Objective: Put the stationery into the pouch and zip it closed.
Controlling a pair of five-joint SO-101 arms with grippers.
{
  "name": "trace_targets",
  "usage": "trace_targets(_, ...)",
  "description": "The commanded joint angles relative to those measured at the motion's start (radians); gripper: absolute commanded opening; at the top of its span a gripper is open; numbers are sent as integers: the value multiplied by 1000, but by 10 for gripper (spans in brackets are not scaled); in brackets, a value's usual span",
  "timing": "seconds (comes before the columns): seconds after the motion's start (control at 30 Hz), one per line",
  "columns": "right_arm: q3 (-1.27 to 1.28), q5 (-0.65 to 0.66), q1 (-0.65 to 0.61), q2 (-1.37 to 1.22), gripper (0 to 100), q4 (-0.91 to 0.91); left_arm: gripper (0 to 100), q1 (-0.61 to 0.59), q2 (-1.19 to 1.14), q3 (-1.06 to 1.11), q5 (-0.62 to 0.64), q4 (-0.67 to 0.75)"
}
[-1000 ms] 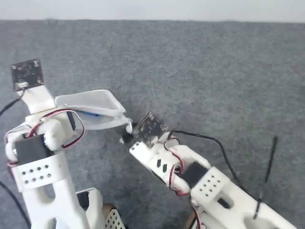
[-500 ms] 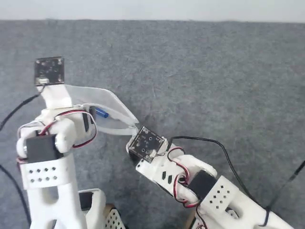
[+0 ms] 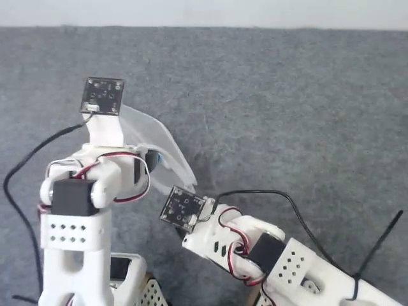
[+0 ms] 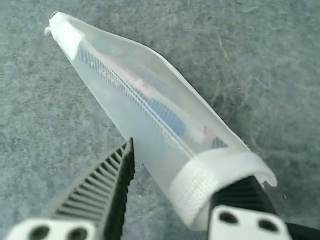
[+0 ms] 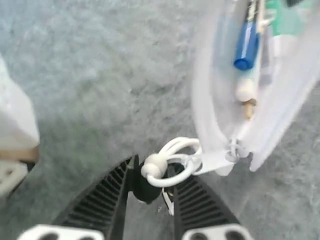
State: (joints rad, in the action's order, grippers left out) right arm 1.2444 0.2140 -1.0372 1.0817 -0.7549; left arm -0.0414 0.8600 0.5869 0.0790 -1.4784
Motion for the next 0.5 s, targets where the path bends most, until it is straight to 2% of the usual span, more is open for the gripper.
trace_targets(0.0,-41,57,-39,31,6,-39,225,32,-9,-59,-32,-5)
trace_targets(0.23,-40,61,-38,77,6,-65,225,32,-9,-65,-60,-2)
trace_targets(0.47,-40,63,-38,317,6,-193,225,55,-9,-99,-61,-5)
